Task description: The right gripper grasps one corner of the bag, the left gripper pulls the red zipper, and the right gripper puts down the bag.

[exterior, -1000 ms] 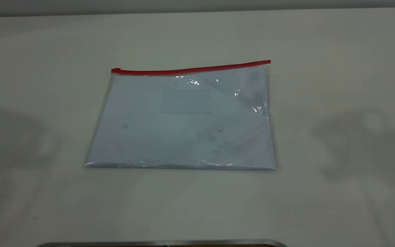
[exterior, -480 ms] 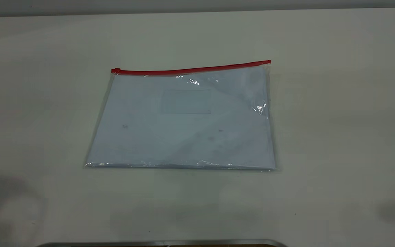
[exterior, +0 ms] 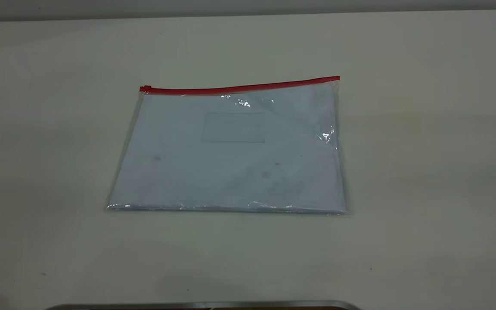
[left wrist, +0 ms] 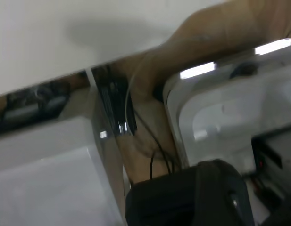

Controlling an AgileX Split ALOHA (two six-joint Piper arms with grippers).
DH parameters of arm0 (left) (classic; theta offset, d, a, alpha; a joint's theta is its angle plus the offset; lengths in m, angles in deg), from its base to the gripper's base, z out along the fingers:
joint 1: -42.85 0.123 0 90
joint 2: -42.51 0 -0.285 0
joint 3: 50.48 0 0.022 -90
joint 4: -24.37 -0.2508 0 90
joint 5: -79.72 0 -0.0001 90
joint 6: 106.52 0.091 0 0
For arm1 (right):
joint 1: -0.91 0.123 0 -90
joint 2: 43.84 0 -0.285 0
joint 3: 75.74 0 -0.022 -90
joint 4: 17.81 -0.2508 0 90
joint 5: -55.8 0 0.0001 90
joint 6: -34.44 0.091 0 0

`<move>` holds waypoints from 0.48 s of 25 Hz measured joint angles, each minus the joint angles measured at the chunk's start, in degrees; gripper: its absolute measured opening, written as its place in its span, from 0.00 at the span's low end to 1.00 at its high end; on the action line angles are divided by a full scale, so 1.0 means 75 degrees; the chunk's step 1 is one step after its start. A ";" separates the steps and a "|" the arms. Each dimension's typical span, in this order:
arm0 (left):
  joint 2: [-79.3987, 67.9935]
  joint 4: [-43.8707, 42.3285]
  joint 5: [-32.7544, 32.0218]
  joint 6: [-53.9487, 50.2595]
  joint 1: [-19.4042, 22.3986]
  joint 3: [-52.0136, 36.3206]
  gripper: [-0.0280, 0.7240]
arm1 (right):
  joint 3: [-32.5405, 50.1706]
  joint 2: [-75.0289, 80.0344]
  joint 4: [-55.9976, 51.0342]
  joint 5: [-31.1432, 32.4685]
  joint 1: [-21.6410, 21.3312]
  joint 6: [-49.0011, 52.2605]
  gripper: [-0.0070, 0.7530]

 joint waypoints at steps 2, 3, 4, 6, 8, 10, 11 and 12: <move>0.0552 0.0000 0.0007 -0.0264 0.0000 -0.0008 0.66 | 0.0020 -0.0150 0.0000 -0.0013 0.0000 0.0000 0.58; 0.0786 0.0000 0.0007 -0.0405 0.0000 -0.0010 0.66 | 0.0020 -0.0203 0.0000 -0.0020 0.0000 0.0000 0.58; 0.1066 0.0000 0.0007 -0.0536 0.0000 -0.0010 0.66 | 0.0020 -0.0222 0.0000 -0.0020 0.0000 0.0000 0.58; 0.1624 0.0000 0.0007 -0.0778 0.0000 -0.0018 0.66 | 0.0020 -0.0254 0.0000 -0.0030 0.0000 0.0009 0.58; 0.2117 0.0000 0.0007 -0.0832 0.0000 -0.0042 0.66 | 0.0020 -0.0256 0.0000 -0.0030 0.0000 0.0009 0.58; 0.2616 0.0000 -0.0022 -0.0850 0.0000 -0.0040 0.66 | 0.0020 -0.0256 0.0000 -0.0030 0.0000 0.0009 0.58; 0.2897 0.0000 -0.0024 -0.0850 0.0000 -0.0040 0.66 | 0.0020 -0.0262 0.0000 -0.0030 0.0000 0.0009 0.58; 0.3175 0.0000 -0.0035 -0.0859 0.0000 -0.0040 0.66 | 0.0020 -0.0262 0.0000 -0.0030 0.0000 0.0009 0.58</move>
